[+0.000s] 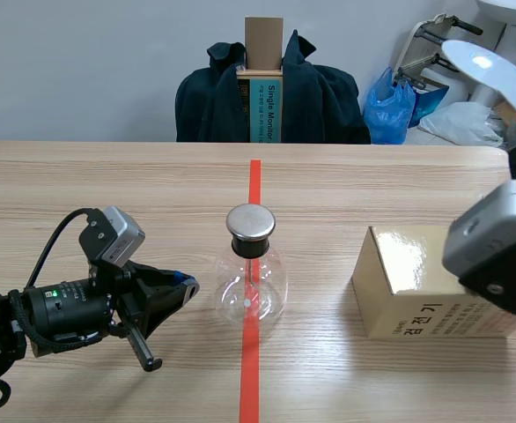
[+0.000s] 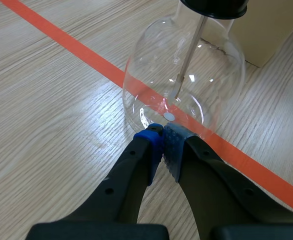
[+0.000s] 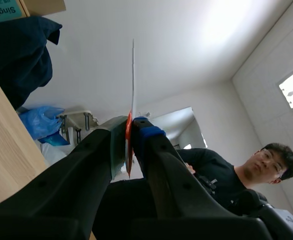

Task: Do the electroscope experiment.
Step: 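Move the plate toward and away from the electroscope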

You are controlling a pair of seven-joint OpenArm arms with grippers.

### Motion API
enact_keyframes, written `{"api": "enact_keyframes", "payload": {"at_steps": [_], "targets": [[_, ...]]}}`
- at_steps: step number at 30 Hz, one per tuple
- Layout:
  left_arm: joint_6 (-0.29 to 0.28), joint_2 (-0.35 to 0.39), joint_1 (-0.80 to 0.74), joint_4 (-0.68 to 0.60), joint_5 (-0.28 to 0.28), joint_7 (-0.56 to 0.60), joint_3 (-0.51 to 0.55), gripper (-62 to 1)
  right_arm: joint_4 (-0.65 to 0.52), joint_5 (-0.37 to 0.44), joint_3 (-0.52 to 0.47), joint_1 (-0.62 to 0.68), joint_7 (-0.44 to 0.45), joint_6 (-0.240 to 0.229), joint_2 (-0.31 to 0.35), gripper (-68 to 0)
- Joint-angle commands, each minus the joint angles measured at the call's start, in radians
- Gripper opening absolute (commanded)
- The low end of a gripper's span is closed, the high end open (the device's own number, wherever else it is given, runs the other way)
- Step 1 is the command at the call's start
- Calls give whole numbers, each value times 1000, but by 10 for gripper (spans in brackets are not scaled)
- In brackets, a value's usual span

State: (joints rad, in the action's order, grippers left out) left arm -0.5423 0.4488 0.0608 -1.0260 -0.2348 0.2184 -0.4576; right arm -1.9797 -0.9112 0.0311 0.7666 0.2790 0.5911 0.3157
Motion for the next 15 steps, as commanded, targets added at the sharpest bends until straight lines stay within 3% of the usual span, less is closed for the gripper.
{"api": "enact_keyframes", "payload": {"at_steps": [1, 7, 15], "targets": [[-3, -2, 0, -15, -7, 17, 11, -582, -11, 4, -23, 15, 0, 15, 6, -667], [-37, 71, -56, -78, -15, 40, 26, -582, -11, 45, -103, 84, 9, 19, 9, -667], [-55, 252, -406, -428, -15, 192, 212, -582, -11, 187, -238, 106, 64, 23, 9, -667]]}}
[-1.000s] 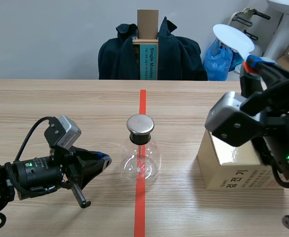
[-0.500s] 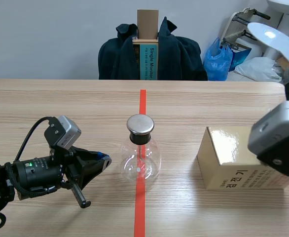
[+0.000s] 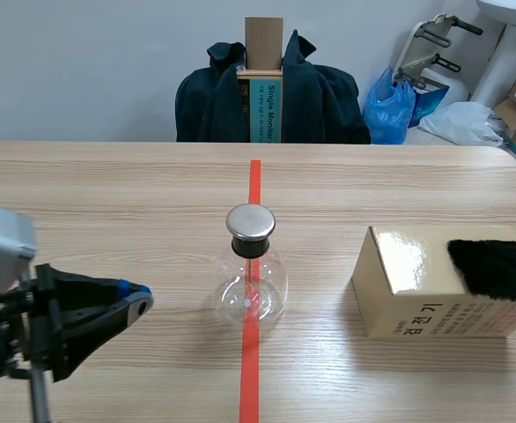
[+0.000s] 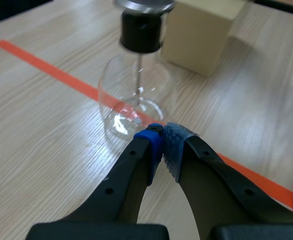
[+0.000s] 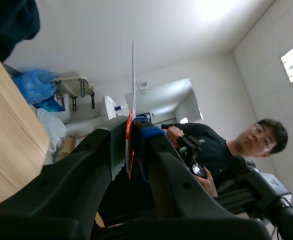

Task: Do the electroscope experiment.
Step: 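Move the plate toward and away from the electroscope, then rub the plate on the fur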

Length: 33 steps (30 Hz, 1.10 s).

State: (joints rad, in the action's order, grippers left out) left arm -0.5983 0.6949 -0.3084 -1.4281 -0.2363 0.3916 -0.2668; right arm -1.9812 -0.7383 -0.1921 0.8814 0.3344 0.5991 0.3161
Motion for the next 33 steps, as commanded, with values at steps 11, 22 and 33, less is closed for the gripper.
{"api": "enact_keyframes", "payload": {"at_steps": [11, 22, 33], "targets": [[5, 34, -440, -295, -12, 90, 305, -581, -10, 186, -161, -17, 62, 15, 8, -667], [5, 34, -439, -296, -6, 99, 314, 14, 112, 207, -180, -70, 141, -9, 1, -667], [5, 34, -439, -296, -6, 98, 314, 14, 477, 16, -180, -251, 341, -8, -163, -667]]}}
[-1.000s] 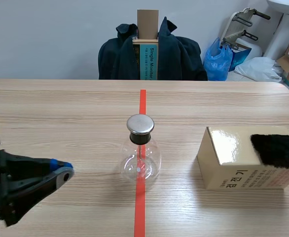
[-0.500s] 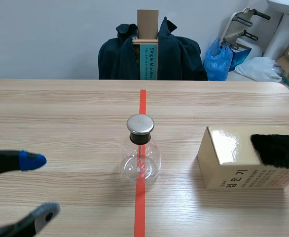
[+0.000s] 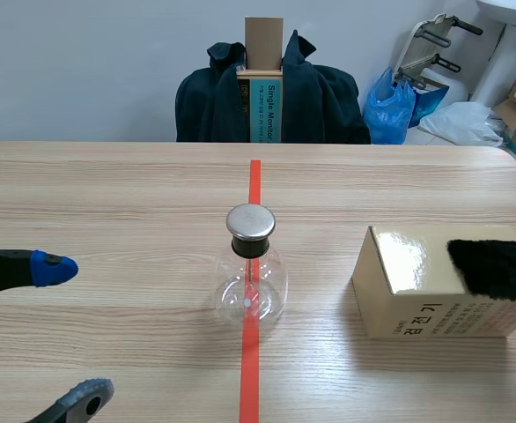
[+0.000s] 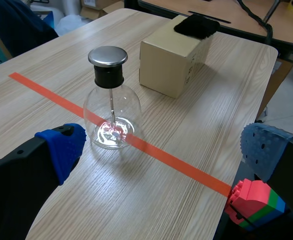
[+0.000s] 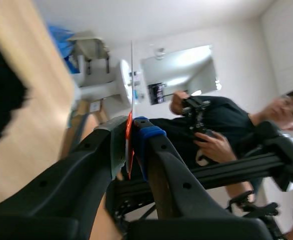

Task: Do the electroscope experiment.
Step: 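Rub the plate on the fur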

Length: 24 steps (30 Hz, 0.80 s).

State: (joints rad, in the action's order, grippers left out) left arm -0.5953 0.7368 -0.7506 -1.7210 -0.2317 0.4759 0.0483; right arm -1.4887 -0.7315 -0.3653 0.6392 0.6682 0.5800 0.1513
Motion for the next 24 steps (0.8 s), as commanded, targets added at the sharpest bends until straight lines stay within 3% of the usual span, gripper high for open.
{"api": "enact_keyframes", "payload": {"at_steps": [1, 5, 11, 14, 21, 24], "targets": [[2, -8, 3, -3, -10, 14, -1, 14, 22, -9, -7, -26, 21, 11, -13, -667], [9, -8, 3, -2, -10, 13, -1, 14, 154, -94, -5, -84, 67, 15, -47, -667], [9, -8, 3, -2, -10, 5, -1, 14, 248, -176, 2, -122, 121, 9, -60, -667], [10, -8, 3, -2, -10, -2, -1, 14, 257, -222, 2, -126, 145, -9, -61, -667], [35, -8, 3, -2, -10, -1, -1, 14, 257, -246, 2, -127, 148, -28, -60, -667], [35, -8, 3, -2, -10, -1, -1, 14, 257, -257, 2, -126, 199, -50, -60, -667]]}}
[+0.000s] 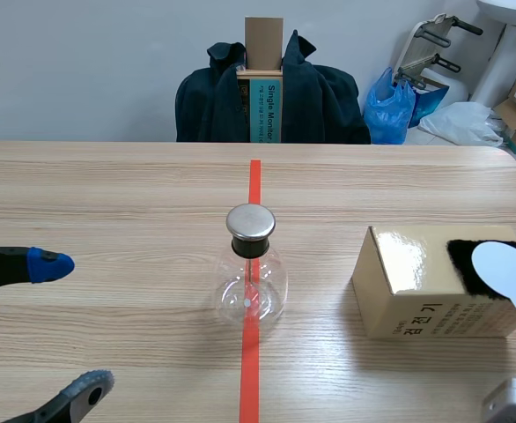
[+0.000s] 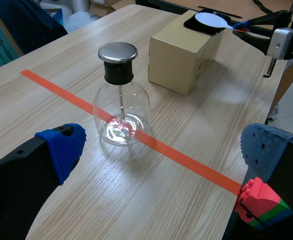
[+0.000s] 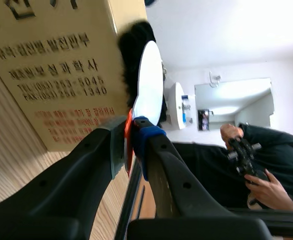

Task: Do the electroscope experiment.
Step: 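Rub the plate on the fur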

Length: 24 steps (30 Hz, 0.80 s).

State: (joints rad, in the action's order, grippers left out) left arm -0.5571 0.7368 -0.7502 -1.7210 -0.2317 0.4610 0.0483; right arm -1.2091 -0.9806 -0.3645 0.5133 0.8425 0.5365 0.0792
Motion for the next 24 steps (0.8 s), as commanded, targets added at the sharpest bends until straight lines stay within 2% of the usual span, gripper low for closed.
{"api": "enact_keyframes", "payload": {"at_steps": [1, 3, 5, 9, 10, 14, 15, 18, 19, 20, 22, 23, 24], "targets": [[-3, -8, 3, -2, -10, 14, -1, 14, -22, -22, 1, 0, 48, -23, 12, -667], [-3, -8, 3, -2, -10, 14, -1, 14, -22, -54, 1, 2, 79, -40, 12, -667], [-3, -8, 3, -2, -10, 14, -1, 14, -22, -81, 4, 5, 61, -40, 12, -667], [-3, -8, 3, -2, -10, 13, -1, 14, -22, -91, 4, 2, -111, -29, 16, -667], [-3, -8, 3, -2, -10, 14, -1, 14, -22, -91, 4, 2, -114, -29, 18, -667], [-3, -8, 3, -2, -10, 14, -1, 14, -22, -98, 17, 3, -23, -37, 14, -667], [-3, -8, 3, -2, -10, 14, -1, 14, -22, -98, 19, 5, -47, -37, 13, -667], [-3, -8, 3, -2, -10, 14, -1, 14, -22, -104, 14, 4, -208, -12, 14, -667], [-3, -8, 3, -2, -10, 14, -1, 14, -22, -105, 11, 2, -233, -15, 19, -667], [-3, -8, 3, -2, -10, 13, -1, 14, -22, -105, 10, 2, -220, -27, 30, -667], [-3, -8, 3, -2, -10, 14, -1, 14, -22, -105, 17, 2, -95, -64, 49, -667], [-3, -8, 3, -2, -10, 14, -1, 14, -22, -105, 23, 2, -42, -67, 51, -667], [-3, -8, 3, -2, -10, 14, -1, 14, -22, -105, 26, 2, -34, -66, 49, -667]]}}
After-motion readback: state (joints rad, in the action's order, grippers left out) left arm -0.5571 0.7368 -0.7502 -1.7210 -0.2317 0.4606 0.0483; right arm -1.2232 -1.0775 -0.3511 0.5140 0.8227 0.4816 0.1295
